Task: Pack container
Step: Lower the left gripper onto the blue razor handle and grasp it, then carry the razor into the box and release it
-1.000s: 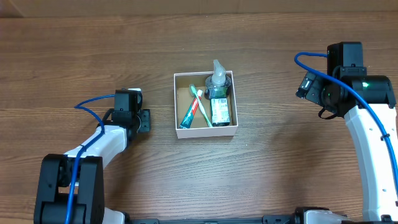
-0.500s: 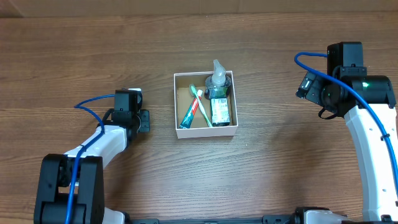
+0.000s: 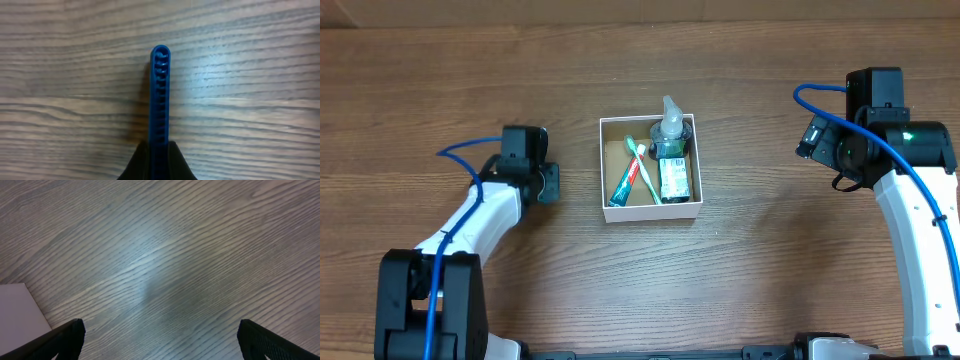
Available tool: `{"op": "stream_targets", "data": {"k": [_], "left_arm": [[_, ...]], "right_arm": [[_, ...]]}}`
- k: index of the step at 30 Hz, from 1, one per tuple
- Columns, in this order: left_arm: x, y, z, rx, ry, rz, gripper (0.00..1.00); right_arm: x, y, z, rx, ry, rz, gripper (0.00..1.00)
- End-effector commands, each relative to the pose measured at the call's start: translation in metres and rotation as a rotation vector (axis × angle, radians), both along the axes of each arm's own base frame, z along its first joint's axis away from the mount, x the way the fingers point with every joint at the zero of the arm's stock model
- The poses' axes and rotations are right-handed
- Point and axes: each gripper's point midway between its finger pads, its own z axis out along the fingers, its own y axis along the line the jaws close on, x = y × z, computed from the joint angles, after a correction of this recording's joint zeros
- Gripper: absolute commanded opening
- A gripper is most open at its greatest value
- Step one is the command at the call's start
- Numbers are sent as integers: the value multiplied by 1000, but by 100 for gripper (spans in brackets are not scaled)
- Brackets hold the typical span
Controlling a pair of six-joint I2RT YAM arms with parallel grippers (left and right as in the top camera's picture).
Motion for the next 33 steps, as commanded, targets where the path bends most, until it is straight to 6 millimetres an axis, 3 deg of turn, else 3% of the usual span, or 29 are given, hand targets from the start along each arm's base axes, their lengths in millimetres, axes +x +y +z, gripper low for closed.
{"op": "stream_targets", "data": {"k": [1,9,14,22,28,33], "left_arm": [[26,-5,31,-29,-41,3,4],[52,-54,104,-230,-83,-12,4],[57,-94,132,-347,-104,-9,4],[39,-170,142,-474,-85,-26,4],[23,-196,139,-473,-60,-39,4],[20,-199,137,-455,-59,-30,4]], "right_arm": [[2,-3,4,-13,-14,-7,100],[2,-3,4,-13,-14,-7,100],[2,-3,4,-13,-14,-7,100],[2,-3,4,-13,-14,-7,100],[2,-3,4,-13,-14,-7,100],[2,-3,4,-13,-14,-7,100]]}}
